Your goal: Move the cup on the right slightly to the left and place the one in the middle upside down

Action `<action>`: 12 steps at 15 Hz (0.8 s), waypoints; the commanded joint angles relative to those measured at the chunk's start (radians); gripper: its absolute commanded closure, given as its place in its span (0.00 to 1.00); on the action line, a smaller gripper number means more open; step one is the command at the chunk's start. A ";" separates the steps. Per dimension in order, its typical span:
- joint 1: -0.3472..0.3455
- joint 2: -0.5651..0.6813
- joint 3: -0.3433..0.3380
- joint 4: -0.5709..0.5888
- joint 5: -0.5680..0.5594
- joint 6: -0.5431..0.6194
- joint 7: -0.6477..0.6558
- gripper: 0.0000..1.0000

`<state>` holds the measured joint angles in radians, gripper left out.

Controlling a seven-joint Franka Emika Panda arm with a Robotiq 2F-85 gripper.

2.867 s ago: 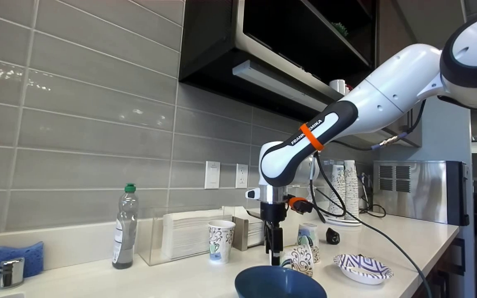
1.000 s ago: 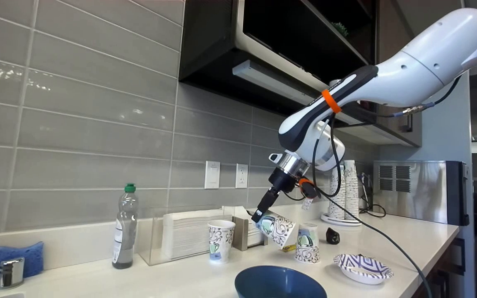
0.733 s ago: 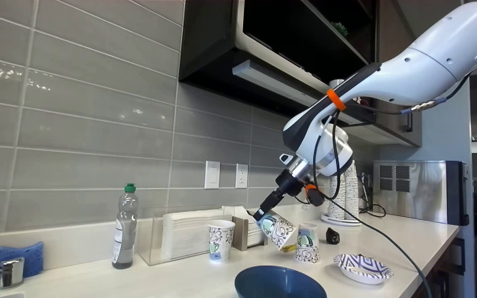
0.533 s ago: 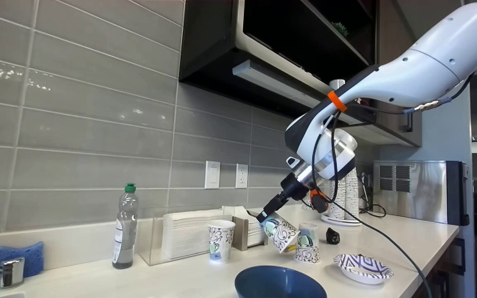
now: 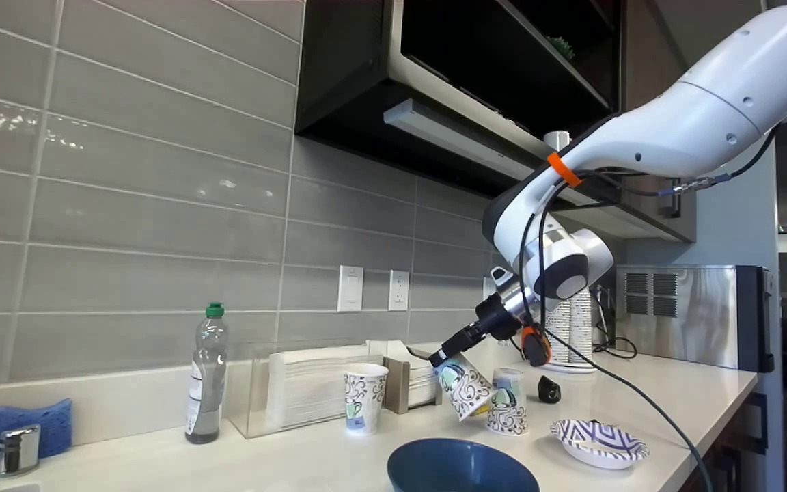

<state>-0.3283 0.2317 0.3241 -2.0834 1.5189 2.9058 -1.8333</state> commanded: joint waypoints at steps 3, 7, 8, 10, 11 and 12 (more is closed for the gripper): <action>-0.002 0.019 0.001 0.031 0.292 0.020 -0.293 0.59; 0.012 0.025 -0.016 0.042 0.475 0.041 -0.463 0.59; 0.016 0.028 -0.022 0.046 0.522 0.047 -0.511 0.59; 0.025 0.038 -0.038 0.057 0.615 0.039 -0.617 0.59; 0.029 0.045 -0.045 0.061 0.656 0.040 -0.656 0.59; 0.031 0.047 -0.053 0.064 0.705 0.034 -0.702 0.59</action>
<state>-0.3207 0.2498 0.3008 -2.0601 2.0886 2.9205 -2.3935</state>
